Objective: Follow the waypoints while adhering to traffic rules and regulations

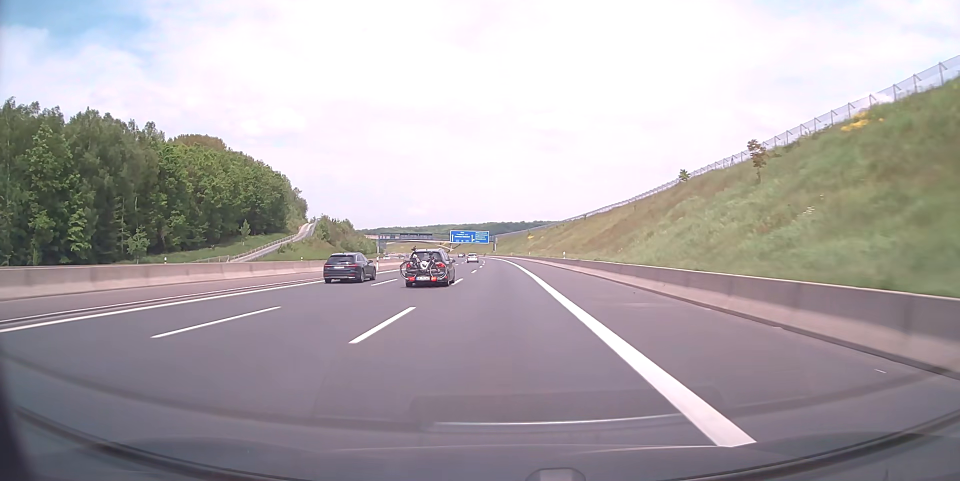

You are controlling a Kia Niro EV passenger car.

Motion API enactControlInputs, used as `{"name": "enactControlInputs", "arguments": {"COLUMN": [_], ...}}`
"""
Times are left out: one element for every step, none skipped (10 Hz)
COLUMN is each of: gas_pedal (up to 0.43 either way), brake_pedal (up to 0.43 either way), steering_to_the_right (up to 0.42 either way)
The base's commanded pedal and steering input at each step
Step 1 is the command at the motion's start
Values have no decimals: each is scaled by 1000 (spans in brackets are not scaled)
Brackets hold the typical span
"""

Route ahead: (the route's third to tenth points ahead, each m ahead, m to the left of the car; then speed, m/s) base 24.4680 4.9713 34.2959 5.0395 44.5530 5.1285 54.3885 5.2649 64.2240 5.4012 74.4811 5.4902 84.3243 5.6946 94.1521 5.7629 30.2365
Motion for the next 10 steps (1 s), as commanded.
{"name": "enactControlInputs", "arguments": {"gas_pedal": [110, 110, 110, 110, 110, 98, 98, 98, 98, 98], "brake_pedal": [0, 0, 0, 0, 0, 0, 0, 0, 0, 0], "steering_to_the_right": [-1, -1, -1, -1, -1, -1, -2, -2, -2, -2]}}
